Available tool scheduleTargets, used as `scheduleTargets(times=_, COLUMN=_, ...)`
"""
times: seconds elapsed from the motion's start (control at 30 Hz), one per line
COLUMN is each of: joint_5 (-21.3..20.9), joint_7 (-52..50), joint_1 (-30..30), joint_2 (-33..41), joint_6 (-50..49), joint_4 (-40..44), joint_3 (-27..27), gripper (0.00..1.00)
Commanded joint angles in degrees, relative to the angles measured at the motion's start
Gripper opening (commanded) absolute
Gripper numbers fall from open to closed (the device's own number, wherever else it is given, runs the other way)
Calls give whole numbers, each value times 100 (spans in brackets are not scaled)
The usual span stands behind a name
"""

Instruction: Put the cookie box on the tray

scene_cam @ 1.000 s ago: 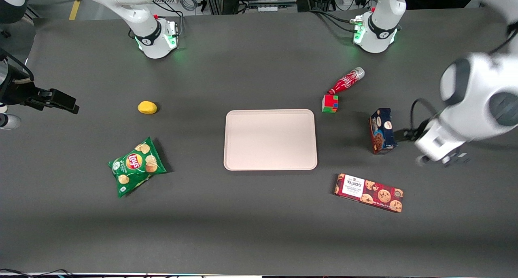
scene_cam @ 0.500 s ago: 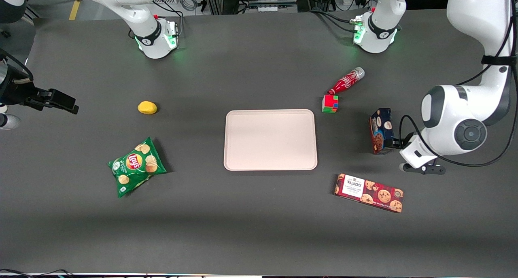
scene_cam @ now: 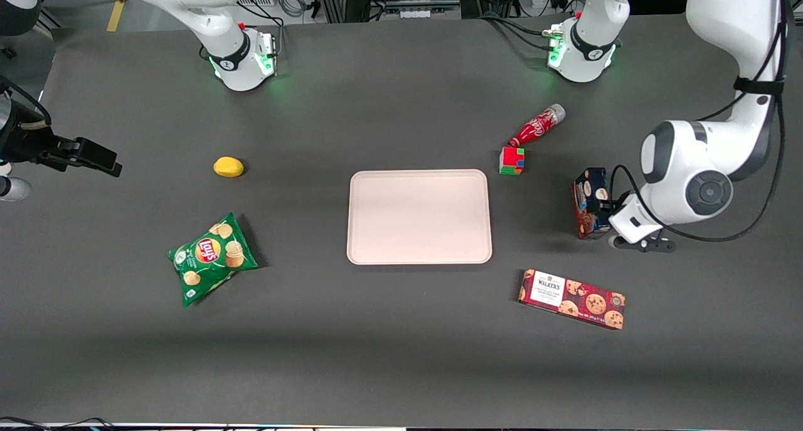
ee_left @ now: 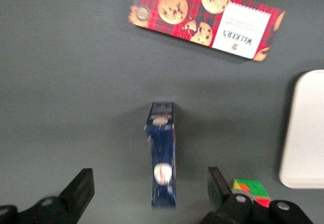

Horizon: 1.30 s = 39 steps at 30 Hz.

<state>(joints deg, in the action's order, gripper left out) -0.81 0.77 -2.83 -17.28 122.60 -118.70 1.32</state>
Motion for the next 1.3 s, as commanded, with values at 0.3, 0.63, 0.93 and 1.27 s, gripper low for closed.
scheduleTargets(times=0.3, joint_5=28, joint_7=-402, joint_1=-33, joint_2=445, joint_6=704, joint_4=-918, joint_3=79, gripper=36)
scheduleTargets(times=0.63, joint_5=37, joint_7=-428, joint_1=-33, joint_2=410, joint_6=704, joint_4=-892, joint_3=79, gripper=8)
scheduleTargets(times=0.93, joint_5=142, joint_7=-762, joint_1=-42, joint_2=471, joint_6=-85, joint_4=20, joint_3=202, gripper=7)
scheduleTargets(times=1.27, joint_5=151, joint_7=-1692, joint_1=-51, joint_2=445, joint_6=-2036, joint_4=2138, joint_3=510, gripper=7)
